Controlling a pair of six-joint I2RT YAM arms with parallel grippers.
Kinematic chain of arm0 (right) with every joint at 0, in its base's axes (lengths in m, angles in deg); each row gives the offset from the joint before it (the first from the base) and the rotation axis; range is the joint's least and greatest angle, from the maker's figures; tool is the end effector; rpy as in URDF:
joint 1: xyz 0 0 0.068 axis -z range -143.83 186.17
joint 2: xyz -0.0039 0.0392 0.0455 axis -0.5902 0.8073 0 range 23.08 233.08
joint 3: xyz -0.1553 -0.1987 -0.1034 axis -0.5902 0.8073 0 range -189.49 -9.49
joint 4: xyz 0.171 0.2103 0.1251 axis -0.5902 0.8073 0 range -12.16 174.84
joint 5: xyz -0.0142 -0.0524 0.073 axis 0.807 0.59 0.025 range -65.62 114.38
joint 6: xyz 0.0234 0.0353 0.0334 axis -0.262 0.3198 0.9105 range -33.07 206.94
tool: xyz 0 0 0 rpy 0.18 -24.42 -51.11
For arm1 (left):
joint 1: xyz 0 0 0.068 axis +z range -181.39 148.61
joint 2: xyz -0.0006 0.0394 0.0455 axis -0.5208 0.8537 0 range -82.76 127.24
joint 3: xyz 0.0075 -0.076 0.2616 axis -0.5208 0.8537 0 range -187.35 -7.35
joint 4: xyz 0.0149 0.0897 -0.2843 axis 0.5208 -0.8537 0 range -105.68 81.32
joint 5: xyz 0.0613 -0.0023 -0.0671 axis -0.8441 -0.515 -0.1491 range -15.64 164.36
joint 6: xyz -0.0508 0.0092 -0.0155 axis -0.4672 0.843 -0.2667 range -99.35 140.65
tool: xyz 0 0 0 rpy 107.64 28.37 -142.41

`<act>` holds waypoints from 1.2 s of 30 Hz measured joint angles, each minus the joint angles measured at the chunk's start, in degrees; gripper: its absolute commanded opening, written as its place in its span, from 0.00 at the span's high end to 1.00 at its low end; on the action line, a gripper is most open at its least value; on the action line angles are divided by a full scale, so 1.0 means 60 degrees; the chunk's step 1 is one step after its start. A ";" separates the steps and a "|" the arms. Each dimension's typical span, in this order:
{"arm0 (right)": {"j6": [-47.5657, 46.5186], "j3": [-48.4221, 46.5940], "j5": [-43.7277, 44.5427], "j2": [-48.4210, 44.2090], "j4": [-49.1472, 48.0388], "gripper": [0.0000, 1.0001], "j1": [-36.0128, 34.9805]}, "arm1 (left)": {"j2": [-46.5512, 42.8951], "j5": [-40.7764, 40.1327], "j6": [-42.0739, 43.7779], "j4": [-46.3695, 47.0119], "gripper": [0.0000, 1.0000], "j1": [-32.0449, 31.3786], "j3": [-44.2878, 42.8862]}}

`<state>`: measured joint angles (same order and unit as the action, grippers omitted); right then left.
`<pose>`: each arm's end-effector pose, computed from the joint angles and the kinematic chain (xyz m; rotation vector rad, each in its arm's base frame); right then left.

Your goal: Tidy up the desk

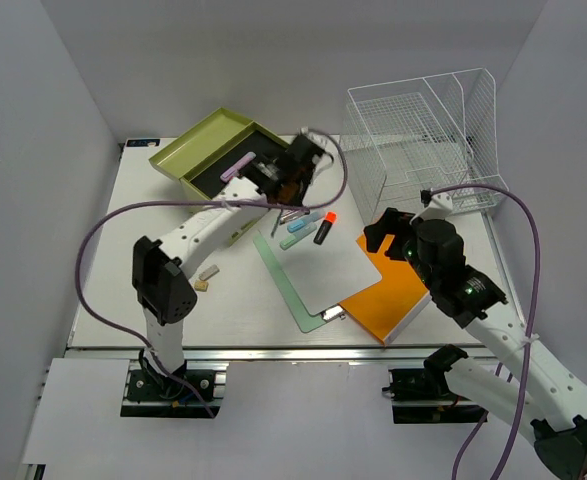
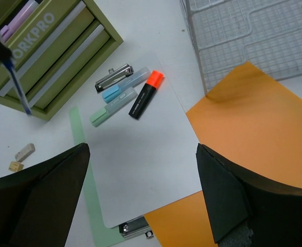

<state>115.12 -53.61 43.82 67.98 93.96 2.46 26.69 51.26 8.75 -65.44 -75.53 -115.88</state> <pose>0.1904 0.1130 0.3245 0.1460 1.8653 0.4350 0.3328 -0.3034 0.3274 0.5433 2.4037 0.1088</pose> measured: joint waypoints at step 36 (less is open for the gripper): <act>0.0739 -0.3621 0.0262 0.6823 -0.0346 0.13 0.0000 | 0.1905 0.2120 0.4033 0.0925 0.02 0.3829 -0.3537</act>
<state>119.56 -75.33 45.40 108.92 91.89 2.46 38.12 63.98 32.94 -59.88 -52.55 -137.11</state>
